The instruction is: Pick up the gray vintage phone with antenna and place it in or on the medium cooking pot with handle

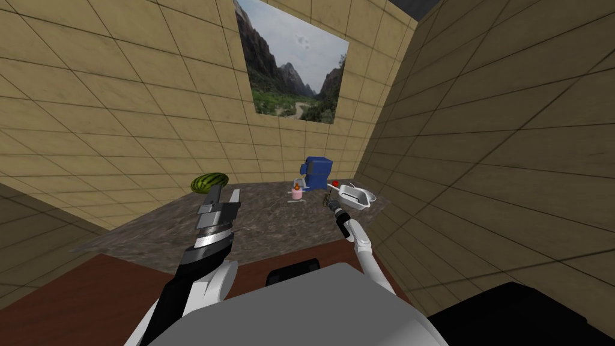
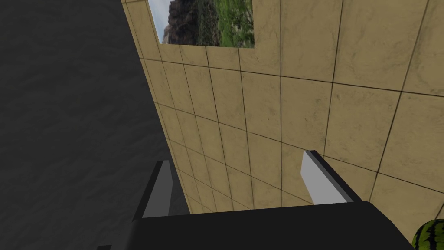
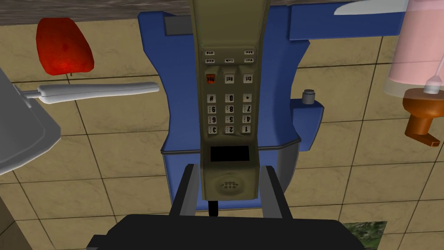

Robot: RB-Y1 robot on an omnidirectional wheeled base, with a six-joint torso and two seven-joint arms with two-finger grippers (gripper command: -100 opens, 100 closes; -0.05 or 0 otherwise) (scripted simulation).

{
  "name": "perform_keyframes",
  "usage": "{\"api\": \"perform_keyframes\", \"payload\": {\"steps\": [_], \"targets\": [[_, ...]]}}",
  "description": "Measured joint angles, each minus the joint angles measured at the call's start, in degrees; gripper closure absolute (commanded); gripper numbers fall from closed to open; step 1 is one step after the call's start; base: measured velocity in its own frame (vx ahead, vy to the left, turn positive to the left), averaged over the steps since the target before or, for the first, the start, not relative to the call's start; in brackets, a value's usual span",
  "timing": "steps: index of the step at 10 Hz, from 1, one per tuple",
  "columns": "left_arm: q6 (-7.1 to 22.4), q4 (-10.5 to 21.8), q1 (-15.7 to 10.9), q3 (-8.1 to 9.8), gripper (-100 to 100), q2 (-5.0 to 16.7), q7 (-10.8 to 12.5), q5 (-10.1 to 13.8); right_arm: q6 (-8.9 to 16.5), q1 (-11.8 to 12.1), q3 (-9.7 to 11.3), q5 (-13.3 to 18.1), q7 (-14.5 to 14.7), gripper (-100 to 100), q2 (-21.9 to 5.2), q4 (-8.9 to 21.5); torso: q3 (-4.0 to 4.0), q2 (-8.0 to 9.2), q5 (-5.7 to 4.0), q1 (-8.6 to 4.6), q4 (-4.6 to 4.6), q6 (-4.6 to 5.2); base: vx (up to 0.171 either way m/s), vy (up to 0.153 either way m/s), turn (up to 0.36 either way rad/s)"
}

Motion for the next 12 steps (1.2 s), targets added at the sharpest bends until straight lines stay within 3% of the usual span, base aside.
{"api": "perform_keyframes", "payload": {"steps": [1, 7, 10, 12], "targets": [[0.0, 0.0, 0.0, 0.0, 0, 0.0, 0.0, 0.0, 0.0, 0.0, 0.0, 0.0, 0.0, 100, 0.0, 0.0, 0.0, 0.0, 0.0, 0.0, 0.0, 0.0, -0.088, 0.089, -0.019], [0.0, 0.0, 0.0, -0.02, 0, 0.0, 0.0, 0.0, -3.7, -2.3, -4.1, 4.6, -0.6, 100, -1.4, -0.2, 0.06, 0.22, 0.21, 1.07, -0.09, -0.12, -0.066, 0.198, 0.014], [0.0, 0.0, 0.0, -0.02, 0, 0.0, 0.0, 0.0, -6.1, -4.2, -6.4, 6.0, -2.4, 100, -3.8, -0.7, 0.02, 0.1, 0.27, 1.18, -0.08, -0.12, 0.006, 0.212, 0.03], [0.0, 0.0, 0.0, -0.01, 0, 0.0, 0.0, 0.0, -6.9, -5.7, -7.2, 6.6, -4.9, 100, -6.3, -0.8, -0.06, -0.01, 0.17, 0.63, -0.11, -0.06, 0.033, 0.065, 0.018]]}}
